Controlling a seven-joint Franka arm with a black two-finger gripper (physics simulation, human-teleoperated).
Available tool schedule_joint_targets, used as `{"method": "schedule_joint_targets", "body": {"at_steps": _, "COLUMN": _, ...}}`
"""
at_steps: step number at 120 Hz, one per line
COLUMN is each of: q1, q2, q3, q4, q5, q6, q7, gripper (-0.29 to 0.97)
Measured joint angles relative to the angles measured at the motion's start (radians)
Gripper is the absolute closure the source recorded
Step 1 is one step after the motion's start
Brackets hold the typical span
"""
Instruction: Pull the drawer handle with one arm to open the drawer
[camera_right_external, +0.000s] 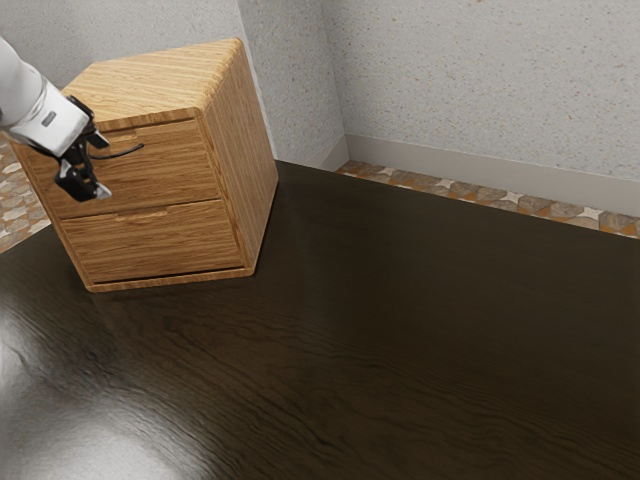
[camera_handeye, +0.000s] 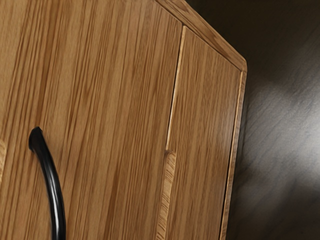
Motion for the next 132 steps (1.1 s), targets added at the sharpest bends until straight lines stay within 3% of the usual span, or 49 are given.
{"method": "schedule_joint_targets", "body": {"at_steps": 44, "q1": 0.001, "q2": -0.001, "q3": 0.031, "q4": -0.010, "q5": -0.028, "q6": 0.036, "q7": 0.050, "gripper": 0.00}}
{"method": "schedule_joint_targets", "body": {"at_steps": 105, "q1": -0.062, "q2": -0.006, "q3": 0.095, "q4": 0.037, "q5": -0.014, "q6": 0.094, "q7": 0.099, "gripper": 0.00}}
{"method": "schedule_joint_targets", "body": {"at_steps": 132, "q1": -0.030, "q2": 0.000, "q3": 0.093, "q4": 0.034, "q5": -0.023, "q6": 0.102, "q7": 0.111, "gripper": 0.00}}
